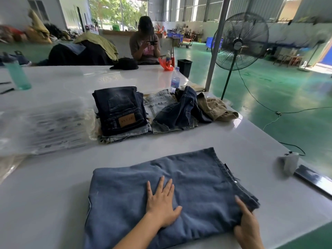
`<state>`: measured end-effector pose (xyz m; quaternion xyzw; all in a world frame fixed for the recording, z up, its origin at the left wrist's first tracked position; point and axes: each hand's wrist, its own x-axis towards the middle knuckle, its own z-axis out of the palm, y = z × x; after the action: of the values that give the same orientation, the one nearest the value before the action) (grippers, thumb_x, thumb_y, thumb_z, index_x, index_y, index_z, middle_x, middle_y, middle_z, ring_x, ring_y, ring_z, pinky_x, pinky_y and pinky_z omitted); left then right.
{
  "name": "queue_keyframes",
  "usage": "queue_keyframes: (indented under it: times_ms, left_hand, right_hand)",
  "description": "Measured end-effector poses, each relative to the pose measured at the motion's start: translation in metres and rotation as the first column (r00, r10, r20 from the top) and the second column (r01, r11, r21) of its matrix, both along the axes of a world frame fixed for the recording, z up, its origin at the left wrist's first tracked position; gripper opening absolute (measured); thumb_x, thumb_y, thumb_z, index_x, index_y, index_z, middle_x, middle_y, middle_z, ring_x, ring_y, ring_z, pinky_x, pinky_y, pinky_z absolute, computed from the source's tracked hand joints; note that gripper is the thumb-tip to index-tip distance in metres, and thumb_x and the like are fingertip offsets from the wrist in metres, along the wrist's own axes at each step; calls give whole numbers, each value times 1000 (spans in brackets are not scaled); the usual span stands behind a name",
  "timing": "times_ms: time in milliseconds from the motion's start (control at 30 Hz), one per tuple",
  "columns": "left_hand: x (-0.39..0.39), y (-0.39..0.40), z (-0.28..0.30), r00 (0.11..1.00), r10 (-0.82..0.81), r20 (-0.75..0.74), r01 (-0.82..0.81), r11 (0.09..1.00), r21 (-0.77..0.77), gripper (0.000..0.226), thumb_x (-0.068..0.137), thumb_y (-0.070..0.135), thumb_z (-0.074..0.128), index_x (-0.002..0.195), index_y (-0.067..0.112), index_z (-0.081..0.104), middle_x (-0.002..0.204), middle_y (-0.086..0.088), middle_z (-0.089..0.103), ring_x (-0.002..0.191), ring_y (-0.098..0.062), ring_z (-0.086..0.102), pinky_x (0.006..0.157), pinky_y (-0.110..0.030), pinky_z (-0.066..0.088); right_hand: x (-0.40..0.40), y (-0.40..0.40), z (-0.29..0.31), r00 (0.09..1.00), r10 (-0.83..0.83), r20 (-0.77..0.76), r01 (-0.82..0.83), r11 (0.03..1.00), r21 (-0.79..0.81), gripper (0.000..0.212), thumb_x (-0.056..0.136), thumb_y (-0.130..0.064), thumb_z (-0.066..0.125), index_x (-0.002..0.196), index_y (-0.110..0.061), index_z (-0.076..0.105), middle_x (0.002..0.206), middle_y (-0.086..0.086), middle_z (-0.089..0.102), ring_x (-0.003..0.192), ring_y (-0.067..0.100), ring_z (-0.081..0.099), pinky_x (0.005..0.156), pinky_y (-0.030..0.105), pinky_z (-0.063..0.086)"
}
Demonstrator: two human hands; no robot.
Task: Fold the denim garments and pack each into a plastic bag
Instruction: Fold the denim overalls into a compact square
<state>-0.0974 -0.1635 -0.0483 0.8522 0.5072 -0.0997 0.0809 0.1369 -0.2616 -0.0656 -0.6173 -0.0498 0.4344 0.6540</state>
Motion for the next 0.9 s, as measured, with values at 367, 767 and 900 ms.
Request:
queue_keyframes:
  times_ms: [367,767,900]
  left_hand:
    - [-9,9,6,784,194,590,-127,980,-154,55,96,46,44,144,20,38,156,9,20,145,-8,10,115,-46,-7]
    - [-135,38,49,-327,914,239,258,330,-908,78,90,68,27,118,-2,49,110,-28,64,94,-41,64,71,-52,55]
    - [-183,25,40,-377,906,194,374,340,-863,92,80,74,34,125,-4,50,114,-29,63,95,-40,66,78,-49,55]
  right_hand:
    - [-20,10,29,969,112,220,-102,993,-53,56,86,-57,56,123,-16,62,121,11,63,98,21,64,80,37,52]
    - [-182,38,116,671,543,505,-699,691,186,46,81,-60,53,122,-40,62,134,-11,57,128,6,48,113,43,32]
    - [-250,39,84,-118,532,838,-839,399,-371,48,100,-44,35,147,-44,23,158,-18,5,146,2,-2,118,43,-4]
